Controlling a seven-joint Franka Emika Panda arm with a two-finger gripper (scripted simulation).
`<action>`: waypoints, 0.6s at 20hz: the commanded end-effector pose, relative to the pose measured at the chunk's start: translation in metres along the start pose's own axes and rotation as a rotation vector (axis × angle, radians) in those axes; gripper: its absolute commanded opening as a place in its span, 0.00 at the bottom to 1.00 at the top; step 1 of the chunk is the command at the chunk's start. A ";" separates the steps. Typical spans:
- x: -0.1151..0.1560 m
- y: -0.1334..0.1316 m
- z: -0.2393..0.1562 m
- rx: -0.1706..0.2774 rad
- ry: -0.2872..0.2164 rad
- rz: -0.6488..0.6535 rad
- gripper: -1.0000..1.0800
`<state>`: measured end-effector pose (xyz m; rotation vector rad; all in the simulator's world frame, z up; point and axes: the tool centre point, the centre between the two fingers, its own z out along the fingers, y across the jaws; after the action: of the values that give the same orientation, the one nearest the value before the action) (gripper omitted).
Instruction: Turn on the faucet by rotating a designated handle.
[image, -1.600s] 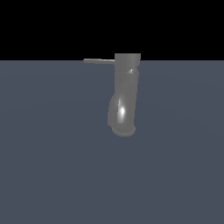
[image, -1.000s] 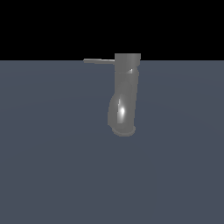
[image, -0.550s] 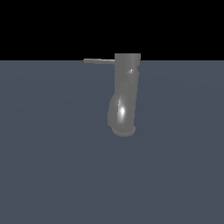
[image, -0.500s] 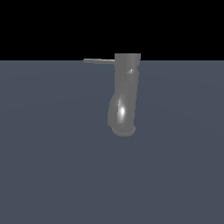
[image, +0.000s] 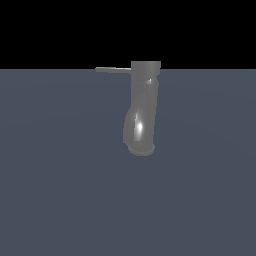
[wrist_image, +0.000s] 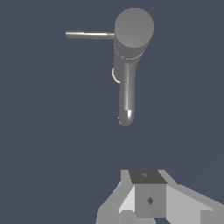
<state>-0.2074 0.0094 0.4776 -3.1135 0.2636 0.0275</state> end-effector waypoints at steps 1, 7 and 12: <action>0.011 -0.003 0.002 0.011 -0.003 0.054 0.00; 0.040 -0.012 0.010 0.036 -0.013 0.200 0.00; 0.064 -0.020 0.019 0.051 -0.023 0.324 0.00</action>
<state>-0.1490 0.0176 0.4604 -3.0006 0.6937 0.0552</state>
